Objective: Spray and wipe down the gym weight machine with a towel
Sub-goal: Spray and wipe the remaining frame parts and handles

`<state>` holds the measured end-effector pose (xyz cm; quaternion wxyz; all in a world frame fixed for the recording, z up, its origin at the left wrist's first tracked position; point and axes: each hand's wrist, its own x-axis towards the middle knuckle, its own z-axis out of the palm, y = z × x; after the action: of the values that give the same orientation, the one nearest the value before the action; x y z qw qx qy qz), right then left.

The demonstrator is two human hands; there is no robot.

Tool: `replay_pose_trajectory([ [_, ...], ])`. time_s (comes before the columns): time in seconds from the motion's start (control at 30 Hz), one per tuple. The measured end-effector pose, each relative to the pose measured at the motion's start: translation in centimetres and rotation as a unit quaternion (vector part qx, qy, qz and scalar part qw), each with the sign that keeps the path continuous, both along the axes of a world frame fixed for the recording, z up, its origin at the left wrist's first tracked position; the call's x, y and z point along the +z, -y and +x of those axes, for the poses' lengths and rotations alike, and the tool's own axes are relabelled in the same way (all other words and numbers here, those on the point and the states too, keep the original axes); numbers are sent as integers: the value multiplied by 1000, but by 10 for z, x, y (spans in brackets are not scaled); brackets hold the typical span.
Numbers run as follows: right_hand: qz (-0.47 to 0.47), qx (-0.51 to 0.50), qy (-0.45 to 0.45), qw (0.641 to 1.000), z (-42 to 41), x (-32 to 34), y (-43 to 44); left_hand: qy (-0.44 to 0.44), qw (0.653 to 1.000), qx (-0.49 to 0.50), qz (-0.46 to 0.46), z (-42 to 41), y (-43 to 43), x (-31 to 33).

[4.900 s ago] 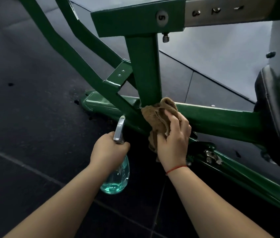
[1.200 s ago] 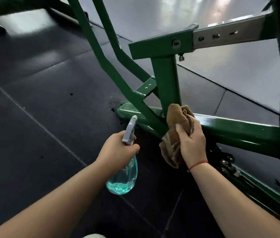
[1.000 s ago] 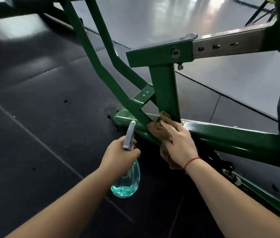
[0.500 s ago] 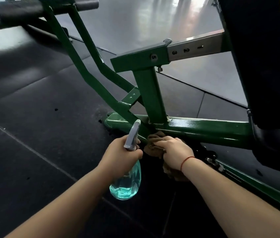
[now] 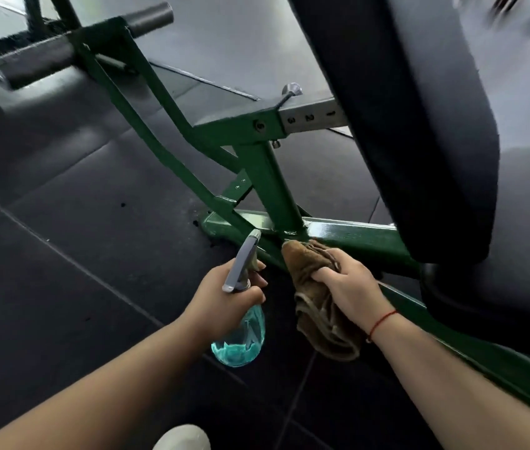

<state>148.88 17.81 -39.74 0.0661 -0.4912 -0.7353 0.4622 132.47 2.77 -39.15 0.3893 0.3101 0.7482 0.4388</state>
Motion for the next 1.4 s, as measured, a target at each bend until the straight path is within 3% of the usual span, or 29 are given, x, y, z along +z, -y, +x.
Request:
replay_pose_trajectory([
  [0.2,-152,-48,39,986,7,16,26,-71,992,-47,-91,-3,1,55],
  [0.47,-298,-115,48,947,33,83,65,-32,985,-51,-160,16,18,132],
  [0.67,-300,-124,93,941,14,152,76,-27,976,-77,-200,26,33,198],
  [0.9,-288,-119,66,948,-30,248,92,-14,969,-98,-226,1,51,279],
  [1.2,-241,-108,45,963,-96,393,116,-15,968,-177,-176,-61,72,395],
  [1.4,-206,-118,-11,971,-127,465,131,-65,965,-199,-160,-94,78,466],
])
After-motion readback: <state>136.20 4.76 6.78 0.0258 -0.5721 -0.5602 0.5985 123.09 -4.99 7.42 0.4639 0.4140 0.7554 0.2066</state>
